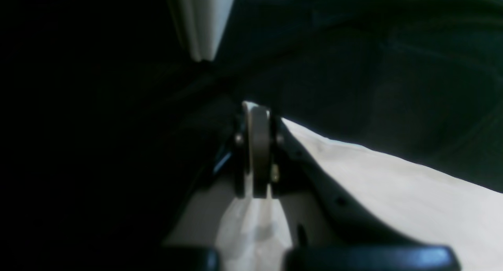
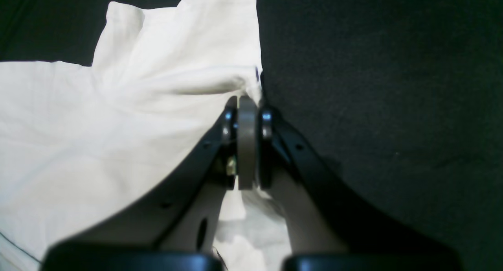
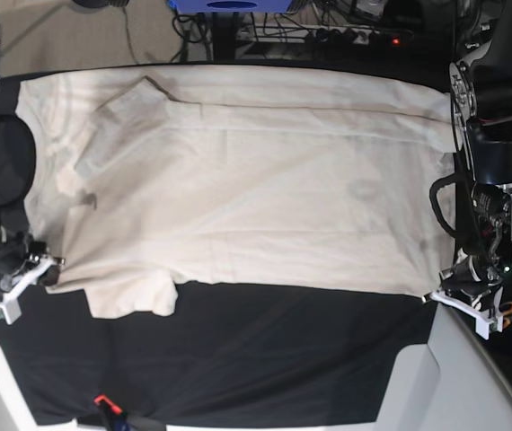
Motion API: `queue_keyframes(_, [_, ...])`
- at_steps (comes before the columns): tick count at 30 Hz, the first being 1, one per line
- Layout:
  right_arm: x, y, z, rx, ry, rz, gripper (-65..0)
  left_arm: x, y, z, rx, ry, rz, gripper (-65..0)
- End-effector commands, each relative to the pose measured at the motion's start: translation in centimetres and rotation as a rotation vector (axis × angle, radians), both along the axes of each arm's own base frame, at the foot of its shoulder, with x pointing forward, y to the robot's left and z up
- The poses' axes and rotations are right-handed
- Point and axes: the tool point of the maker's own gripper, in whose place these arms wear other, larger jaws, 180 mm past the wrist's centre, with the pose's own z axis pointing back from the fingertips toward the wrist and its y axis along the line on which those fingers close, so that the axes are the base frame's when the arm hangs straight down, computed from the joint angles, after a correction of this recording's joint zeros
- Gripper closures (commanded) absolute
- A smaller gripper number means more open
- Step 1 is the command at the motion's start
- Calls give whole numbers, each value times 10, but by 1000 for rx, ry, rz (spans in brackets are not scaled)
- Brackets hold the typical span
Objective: Fold the T-shirt properly
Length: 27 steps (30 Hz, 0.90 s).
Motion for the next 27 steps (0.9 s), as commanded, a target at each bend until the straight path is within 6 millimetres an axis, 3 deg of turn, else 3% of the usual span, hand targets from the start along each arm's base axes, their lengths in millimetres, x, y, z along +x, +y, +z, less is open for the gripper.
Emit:
queue_keyframes(1, [19,-8,26,-3,-94,-9,-8,14,10,25,18,-71,9,0])
queue_keyframes(7, [10,-24,9,-7,-53,-46,-8,13,12,25,20,-71,13,0])
queue_keyframes(14, [5,-22,2,14,-59,-16,-8,14,16,34,34,-87,9,0])
queue_keyframes(18, [0,-21,-2,13,-52,-13,-8,6,9,37,61,-108,-19,0])
queue_keyframes(27, [-14,-7,-9,41,-43,81,-8,-29,-4,23,102,-91,-76,0])
